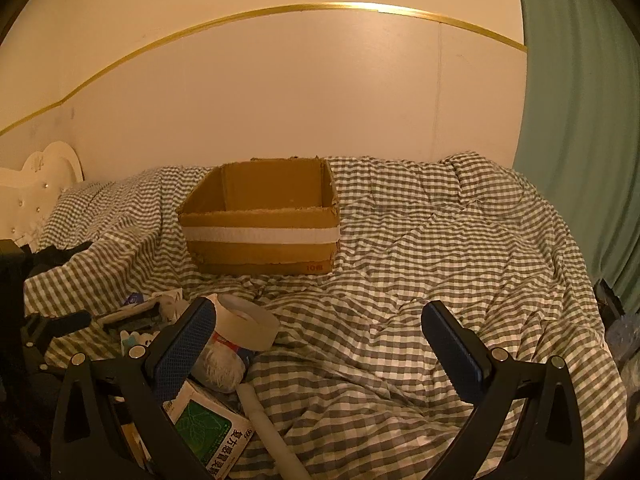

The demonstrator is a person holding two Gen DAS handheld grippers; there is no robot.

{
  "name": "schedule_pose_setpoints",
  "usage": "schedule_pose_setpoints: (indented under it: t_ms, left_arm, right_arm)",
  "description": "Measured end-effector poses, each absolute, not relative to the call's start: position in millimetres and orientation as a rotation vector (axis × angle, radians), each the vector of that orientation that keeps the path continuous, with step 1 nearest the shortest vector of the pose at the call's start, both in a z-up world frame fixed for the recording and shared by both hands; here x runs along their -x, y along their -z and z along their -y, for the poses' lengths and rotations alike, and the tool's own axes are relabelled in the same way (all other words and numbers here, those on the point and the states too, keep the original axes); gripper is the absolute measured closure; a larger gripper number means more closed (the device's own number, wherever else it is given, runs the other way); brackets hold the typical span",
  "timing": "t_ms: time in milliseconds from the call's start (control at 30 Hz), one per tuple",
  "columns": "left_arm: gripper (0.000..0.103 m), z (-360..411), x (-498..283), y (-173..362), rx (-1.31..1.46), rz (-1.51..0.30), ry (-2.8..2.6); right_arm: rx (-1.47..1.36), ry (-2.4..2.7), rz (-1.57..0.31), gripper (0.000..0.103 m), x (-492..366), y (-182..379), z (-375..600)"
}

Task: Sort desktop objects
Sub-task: 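Reach both grippers toward the pile of items on the bed, then grasp the white bottle with the left gripper while the right grasps the tape roll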

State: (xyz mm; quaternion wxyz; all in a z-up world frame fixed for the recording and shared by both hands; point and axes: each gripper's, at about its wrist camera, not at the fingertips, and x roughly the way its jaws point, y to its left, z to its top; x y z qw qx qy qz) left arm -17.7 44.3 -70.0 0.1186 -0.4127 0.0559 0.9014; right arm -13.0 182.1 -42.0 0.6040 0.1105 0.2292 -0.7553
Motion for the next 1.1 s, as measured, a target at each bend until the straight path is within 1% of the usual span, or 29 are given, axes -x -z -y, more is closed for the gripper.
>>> schedule_pose_setpoints:
  t_ms: [33,67,100,133,167,200,233,267,367,400,433,467,500,533,567,600,667,733,867,933,1000,1100]
  left_arm:
    - [0.007,-45.9,20.3,73.0,1.221,-0.167,-2.626]
    - [0.012,-47.7,21.4,75.3,1.227,-0.167,-2.617]
    - [0.015,-50.1,22.7,77.1,1.227,-0.169,-2.607]
    - [0.023,-51.5,23.1,78.3,1.215,-0.171,-2.608]
    - [0.034,-53.0,25.0,80.0,1.208,-0.175,-2.617]
    - [0.040,-54.7,28.5,83.5,1.223,-0.194,-2.626]
    - [0.051,-55.0,30.5,85.5,1.244,-0.202,-2.625]
    - [0.054,-55.0,34.5,90.5,1.279,-0.194,-2.606]
    - [0.056,-55.6,40.7,100.0,1.330,-0.142,-2.550]
    - [0.055,-58.7,42.6,104.5,1.351,-0.167,-2.534]
    - [0.051,-62.3,44.1,109.8,1.372,-0.214,-2.538]
    - [0.050,-65.1,45.0,114.2,1.389,-0.263,-2.549]
    - [0.050,-64.4,44.7,115.1,1.380,-0.259,-2.566]
    - [0.055,-62.6,45.0,114.4,1.378,-0.230,-2.564]
    - [0.064,-60.4,44.3,113.8,1.374,-0.199,-2.549]
    - [0.064,-57.8,43.5,111.7,1.365,-0.177,-2.546]
    - [0.066,-52.7,42.4,106.9,1.350,-0.130,-2.549]
    - [0.066,-43.4,36.7,96.1,1.326,-0.056,-2.547]
    - [0.066,-29.1,37.4,72.6,1.252,0.025,-2.605]
    - [0.066,-22.9,40.9,59.5,1.199,0.024,-2.638]
    - [0.066,-19.2,47.1,47.1,1.142,-0.015,-2.682]
    - [0.066,-11.4,61.1,37.3,1.113,-0.032,-2.723]
  right_arm:
    - [-0.298,1.888,-0.536,0.000,13.0,43.6,-181.0]
    - [-0.309,1.903,-0.544,0.000,13.2,45.5,-180.2]
    - [-0.315,1.905,-0.551,0.000,13.5,47.3,-179.4]
    - [-0.321,1.906,-0.555,0.000,14.3,48.2,-178.8]
    - [-0.328,1.909,-0.557,0.000,15.4,48.8,-178.3]
    - [-0.331,1.912,-0.555,0.000,16.3,49.2,-178.3]
    - [-0.366,2.017,-0.548,0.000,17.2,49.4,-178.5]
    - [-0.370,2.020,-0.544,0.000,18.0,49.6,-178.8]
    - [-0.381,2.035,-0.545,0.000,19.7,51.0,-177.8]
    - [-0.387,2.039,-0.548,0.000,20.5,51.9,-177.2]
    - [-0.392,2.044,-0.552,0.000,21.1,52.8,-176.6]
    - [-0.410,2.082,-0.555,0.000,21.4,54.0,-175.6]
    - [-0.419,2.092,-0.560,0.000,21.7,55.4,-174.3]
    - [-0.424,2.092,-0.567,0.000,21.8,56.8,-172.8]
    - [-0.426,2.096,-0.573,0.000,21.9,58.0,-171.8]
    - [-0.429,2.096,-0.580,0.000,22.0,59.2,-170.8]
    - [-0.437,2.098,-0.585,0.000,22.3,61.6,-169.3]
    - [-0.448,2.097,-0.591,0.000,23.0,63.3,-167.6]
    - [-0.502,2.054,-0.599,0.000,24.5,66.1,-159.1]
    - [-0.519,2.034,-0.624,0.000,22.5,66.2,-151.4]
    - [-0.554,2.000,-0.643,0.000,22.1,64.8,-138.6]
    - [-0.669,1.914,-0.661,0.000,28.4,67.1,-110.6]
